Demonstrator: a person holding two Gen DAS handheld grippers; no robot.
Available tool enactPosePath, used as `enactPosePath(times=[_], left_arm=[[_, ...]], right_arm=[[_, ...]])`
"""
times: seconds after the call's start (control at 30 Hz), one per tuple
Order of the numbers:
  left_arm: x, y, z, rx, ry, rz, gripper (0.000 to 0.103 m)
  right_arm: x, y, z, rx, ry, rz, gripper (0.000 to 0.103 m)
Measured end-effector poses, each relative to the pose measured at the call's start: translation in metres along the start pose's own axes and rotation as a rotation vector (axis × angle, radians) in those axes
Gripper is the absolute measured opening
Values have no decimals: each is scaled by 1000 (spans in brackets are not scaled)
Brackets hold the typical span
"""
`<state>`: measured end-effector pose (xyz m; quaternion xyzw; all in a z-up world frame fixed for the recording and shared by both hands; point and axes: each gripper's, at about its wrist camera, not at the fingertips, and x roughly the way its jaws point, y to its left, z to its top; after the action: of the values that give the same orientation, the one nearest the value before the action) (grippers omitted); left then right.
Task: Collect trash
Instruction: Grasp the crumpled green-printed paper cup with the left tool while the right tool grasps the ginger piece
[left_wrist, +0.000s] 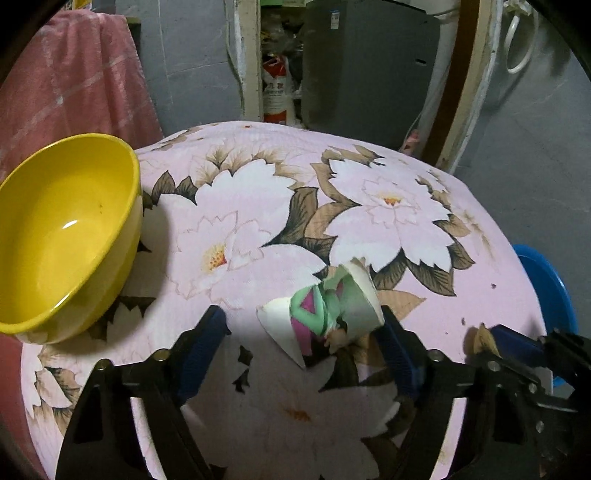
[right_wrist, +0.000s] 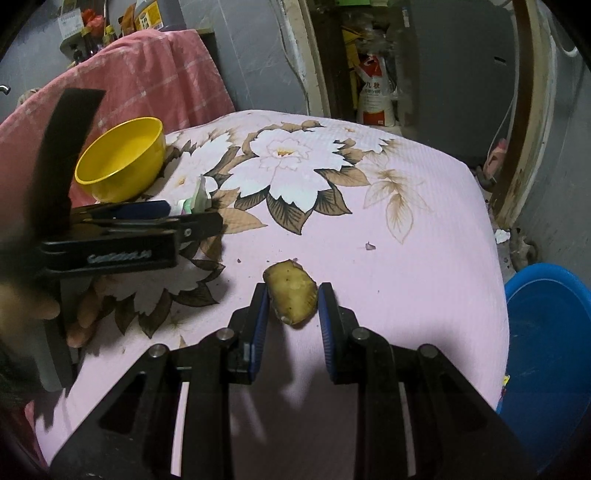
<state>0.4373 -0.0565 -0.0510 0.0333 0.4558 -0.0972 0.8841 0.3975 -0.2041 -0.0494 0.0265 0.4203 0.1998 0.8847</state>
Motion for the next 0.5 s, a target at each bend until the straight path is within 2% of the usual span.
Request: enactPosePath(times=[0.03,0.27,0.5], left_arm=[[0,-1,1,5,-1,11,67],[-2,-5,-4,22,-7,5,30],[-18,-6,-18,-19,-12,-82,30]], right_arm=[[-1,-1,-1,2,-1,3,34],[-5,-3,-3,16,-6,7,34],[-14,-1,-7,28,-16,2,34]])
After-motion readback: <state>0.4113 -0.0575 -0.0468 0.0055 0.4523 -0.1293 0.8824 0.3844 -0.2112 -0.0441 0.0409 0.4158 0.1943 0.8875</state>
